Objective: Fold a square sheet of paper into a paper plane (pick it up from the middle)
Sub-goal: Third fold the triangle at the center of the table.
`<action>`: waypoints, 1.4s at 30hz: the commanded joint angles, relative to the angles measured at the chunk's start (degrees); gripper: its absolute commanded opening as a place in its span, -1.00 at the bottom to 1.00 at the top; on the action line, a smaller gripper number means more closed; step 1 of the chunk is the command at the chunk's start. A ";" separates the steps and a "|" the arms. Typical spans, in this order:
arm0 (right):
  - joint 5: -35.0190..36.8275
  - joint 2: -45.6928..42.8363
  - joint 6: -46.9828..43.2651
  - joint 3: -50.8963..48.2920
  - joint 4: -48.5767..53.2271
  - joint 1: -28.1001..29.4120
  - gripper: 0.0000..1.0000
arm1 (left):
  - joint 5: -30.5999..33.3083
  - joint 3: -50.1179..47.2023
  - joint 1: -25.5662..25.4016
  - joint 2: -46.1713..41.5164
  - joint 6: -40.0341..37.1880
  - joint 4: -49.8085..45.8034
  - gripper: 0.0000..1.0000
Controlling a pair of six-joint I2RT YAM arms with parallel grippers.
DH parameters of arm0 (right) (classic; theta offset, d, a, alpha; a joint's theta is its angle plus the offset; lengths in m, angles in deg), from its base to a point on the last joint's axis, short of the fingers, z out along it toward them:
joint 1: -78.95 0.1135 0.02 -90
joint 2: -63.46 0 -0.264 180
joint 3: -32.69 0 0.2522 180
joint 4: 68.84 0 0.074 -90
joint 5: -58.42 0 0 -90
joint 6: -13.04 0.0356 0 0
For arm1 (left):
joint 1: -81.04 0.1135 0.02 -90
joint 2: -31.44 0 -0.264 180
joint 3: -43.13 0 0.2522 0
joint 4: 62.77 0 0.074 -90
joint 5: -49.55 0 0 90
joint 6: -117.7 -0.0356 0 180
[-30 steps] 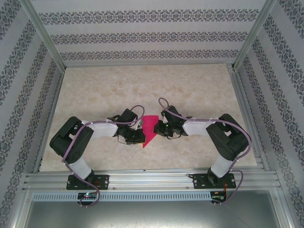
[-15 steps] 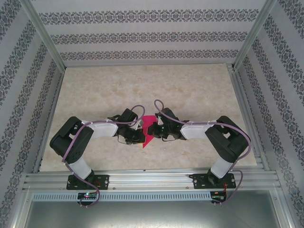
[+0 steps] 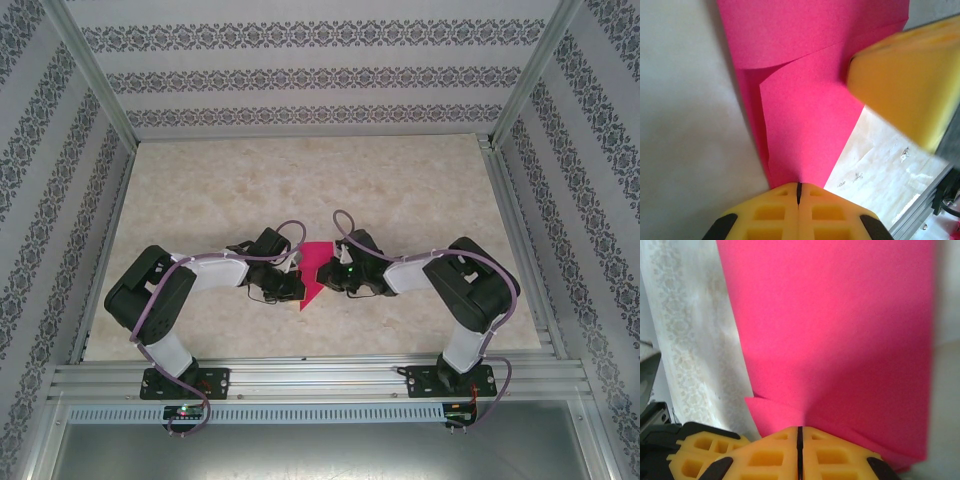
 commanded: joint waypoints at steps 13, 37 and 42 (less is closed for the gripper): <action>2.70 -5.74 -5.06 2.44 7.67 -4.00 -0.76 | 9.60 -1.38 0.43 0.68 -2.16 -8.40 -0.96; 2.93 1.81 -5.74 4.11 12.16 1.04 -0.87 | 6.77 3.68 0.35 -3.16 -3.13 -12.13 -0.85; 3.46 1.14 -5.60 4.38 12.72 0.94 -0.87 | 4.36 7.67 0.40 -6.83 -1.26 -12.94 -0.82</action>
